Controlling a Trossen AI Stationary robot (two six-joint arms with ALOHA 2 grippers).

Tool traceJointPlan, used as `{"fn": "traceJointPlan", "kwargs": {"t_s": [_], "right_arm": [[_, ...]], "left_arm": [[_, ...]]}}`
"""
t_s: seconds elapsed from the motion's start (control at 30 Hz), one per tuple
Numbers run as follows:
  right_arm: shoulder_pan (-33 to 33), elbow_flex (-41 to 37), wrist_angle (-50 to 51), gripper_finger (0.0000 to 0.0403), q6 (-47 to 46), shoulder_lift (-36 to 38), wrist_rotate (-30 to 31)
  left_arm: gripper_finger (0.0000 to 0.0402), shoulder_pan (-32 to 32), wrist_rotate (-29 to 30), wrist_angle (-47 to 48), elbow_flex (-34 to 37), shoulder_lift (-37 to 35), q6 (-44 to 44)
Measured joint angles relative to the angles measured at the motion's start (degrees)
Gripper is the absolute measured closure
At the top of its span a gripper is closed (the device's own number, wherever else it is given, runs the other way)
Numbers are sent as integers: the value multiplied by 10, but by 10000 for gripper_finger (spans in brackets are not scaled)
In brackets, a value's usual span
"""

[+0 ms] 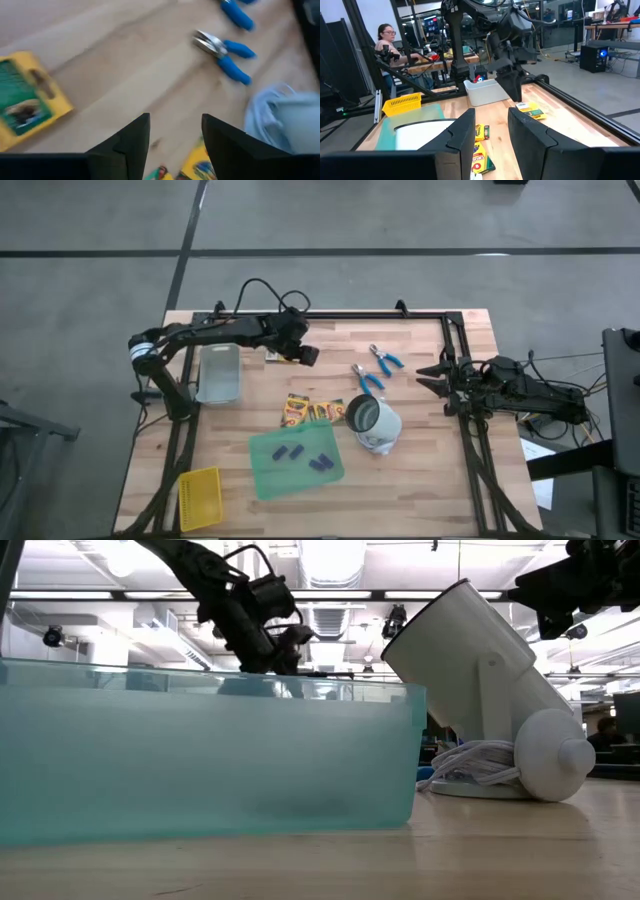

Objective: Pick & Place School Supplies
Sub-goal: Put the yellow crayon box into the gray bin

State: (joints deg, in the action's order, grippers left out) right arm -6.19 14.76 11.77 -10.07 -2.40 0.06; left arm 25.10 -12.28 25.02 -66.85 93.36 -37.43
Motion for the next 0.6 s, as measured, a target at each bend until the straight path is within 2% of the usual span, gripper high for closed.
{"fn": "traceJointPlan", "kwargs": {"t_s": [0.1, 0.17, 0.37, 0.6], "right_arm": [[0, 0, 0, 289, 0, 0, 0], [0, 0, 0, 289, 0, 0, 0], [0, 0, 0, 289, 0, 0, 0], [0, 0, 0, 289, 0, 0, 0]], "left_arm": [[217, -2, -51, -12, 0, 0, 21], [218, -7, -65, -15, 0, 0, 38], [218, -29, -65, -14, 3, -2, 87], [218, -40, -61, -14, 4, -2, 87]]}}
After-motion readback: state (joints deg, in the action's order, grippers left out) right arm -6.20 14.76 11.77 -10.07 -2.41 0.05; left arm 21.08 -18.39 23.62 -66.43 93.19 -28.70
